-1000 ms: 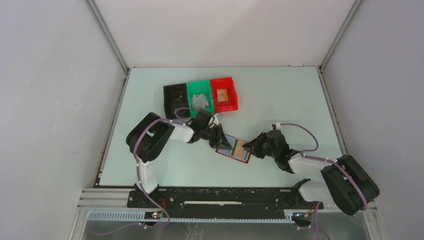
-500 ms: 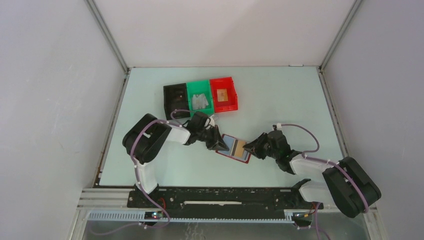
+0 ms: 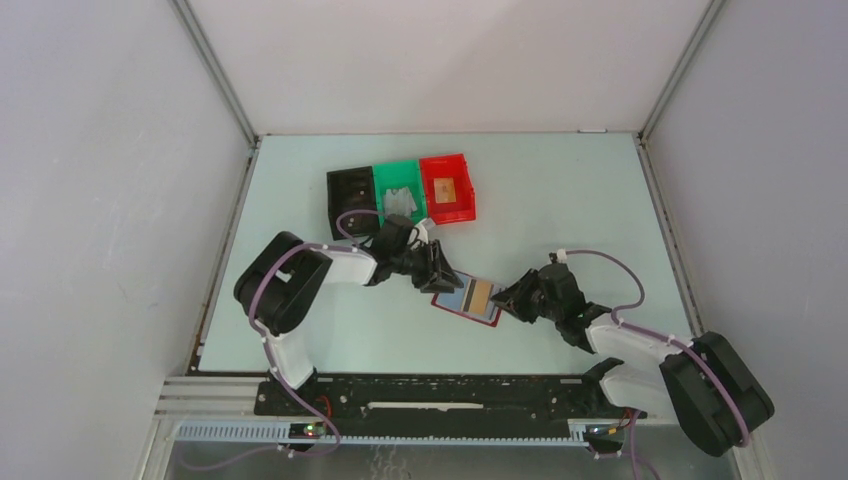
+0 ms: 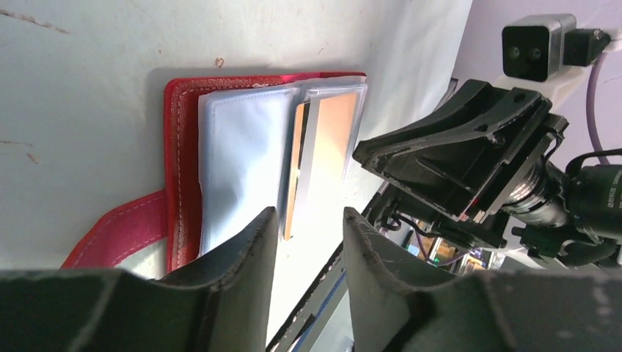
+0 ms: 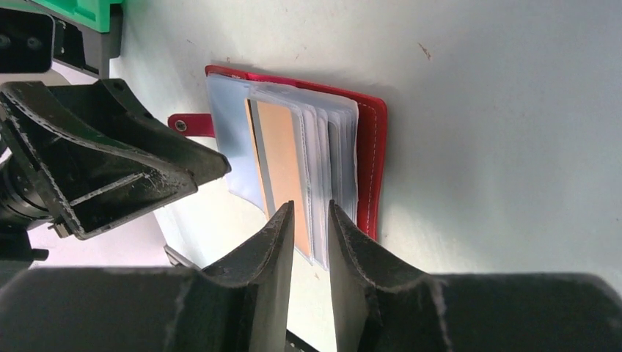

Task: Take the credit cards out of the card holder
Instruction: Remove the credit card from the card holder.

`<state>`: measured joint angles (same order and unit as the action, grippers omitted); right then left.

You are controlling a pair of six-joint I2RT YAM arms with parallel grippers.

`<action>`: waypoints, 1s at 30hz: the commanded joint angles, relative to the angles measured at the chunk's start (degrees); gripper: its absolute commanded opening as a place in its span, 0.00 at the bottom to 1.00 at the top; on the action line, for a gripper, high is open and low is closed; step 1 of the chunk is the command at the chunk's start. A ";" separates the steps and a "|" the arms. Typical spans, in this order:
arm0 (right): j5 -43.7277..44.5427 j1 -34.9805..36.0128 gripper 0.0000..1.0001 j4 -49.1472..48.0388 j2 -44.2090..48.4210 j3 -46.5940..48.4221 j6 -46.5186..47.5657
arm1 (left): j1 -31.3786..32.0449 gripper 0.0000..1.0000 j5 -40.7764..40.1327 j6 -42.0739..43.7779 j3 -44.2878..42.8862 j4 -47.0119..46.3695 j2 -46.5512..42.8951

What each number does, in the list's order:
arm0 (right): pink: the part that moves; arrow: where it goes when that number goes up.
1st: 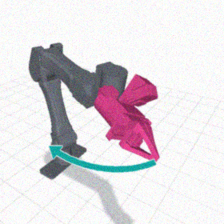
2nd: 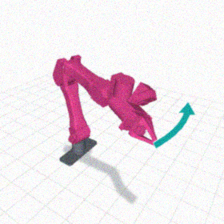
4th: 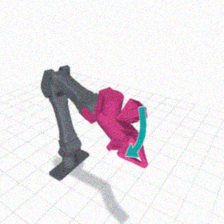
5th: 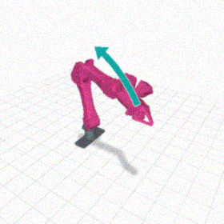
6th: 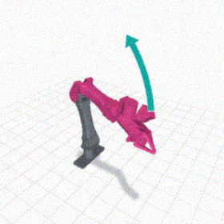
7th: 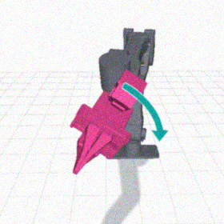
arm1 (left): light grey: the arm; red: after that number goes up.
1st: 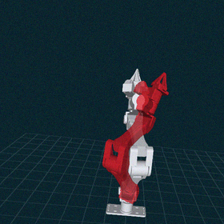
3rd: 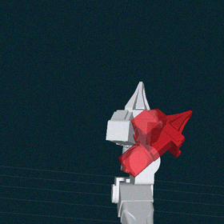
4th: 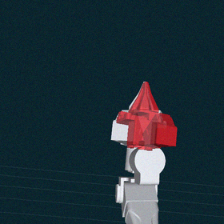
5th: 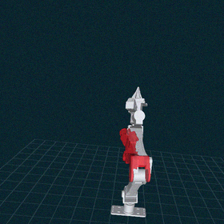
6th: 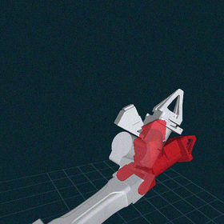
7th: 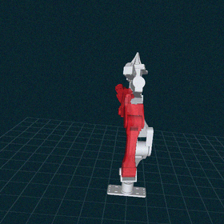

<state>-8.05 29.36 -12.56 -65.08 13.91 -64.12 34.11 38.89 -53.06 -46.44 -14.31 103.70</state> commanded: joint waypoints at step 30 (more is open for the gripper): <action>0.29 2.81 0.32 -5.22 -10.95 4.74 1.71 | 3.39 0.48 0.14 0.21 -5.32 0.70 3.54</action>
<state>-8.93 31.62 -19.14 -75.05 18.41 -62.94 37.65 38.76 -53.10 -50.72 -12.27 107.26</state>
